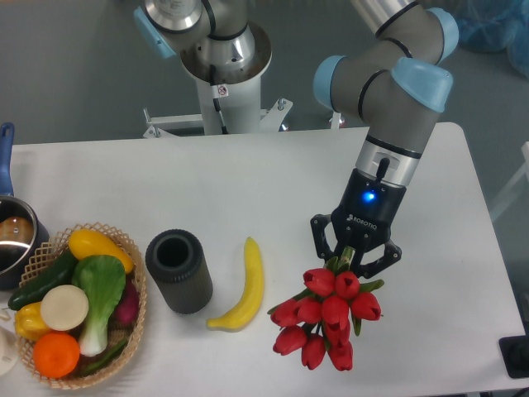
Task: Insert the flowers into the vase
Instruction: 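Lift the red tulip bunch held in the gripper upward, then carry the tulips over the dark grey vase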
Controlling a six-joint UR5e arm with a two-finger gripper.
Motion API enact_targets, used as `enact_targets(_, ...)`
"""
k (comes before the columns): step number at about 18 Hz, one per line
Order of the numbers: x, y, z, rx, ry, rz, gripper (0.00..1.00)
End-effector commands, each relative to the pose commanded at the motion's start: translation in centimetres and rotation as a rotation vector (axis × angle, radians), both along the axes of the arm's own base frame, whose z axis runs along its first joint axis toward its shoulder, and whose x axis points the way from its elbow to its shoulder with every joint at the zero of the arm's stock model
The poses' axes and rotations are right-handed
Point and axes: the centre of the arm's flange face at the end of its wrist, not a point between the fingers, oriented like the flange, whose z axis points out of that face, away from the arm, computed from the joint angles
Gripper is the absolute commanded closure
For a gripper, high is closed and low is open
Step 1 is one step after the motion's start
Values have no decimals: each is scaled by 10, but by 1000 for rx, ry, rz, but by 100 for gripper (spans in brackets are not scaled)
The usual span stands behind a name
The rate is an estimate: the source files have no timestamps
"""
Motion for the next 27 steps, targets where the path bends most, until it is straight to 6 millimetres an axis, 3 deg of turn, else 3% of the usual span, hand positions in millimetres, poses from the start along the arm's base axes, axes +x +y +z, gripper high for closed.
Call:
enact_targets(11, 1, 14, 7, 1, -38, 41, 83)
enact_targets(13, 9, 25, 0, 7, -48, 12, 83)
enact_targets(19, 48, 59, 16, 48, -46, -78, 83)
enact_targets(27, 95, 80, 57, 294, -167, -274, 82)
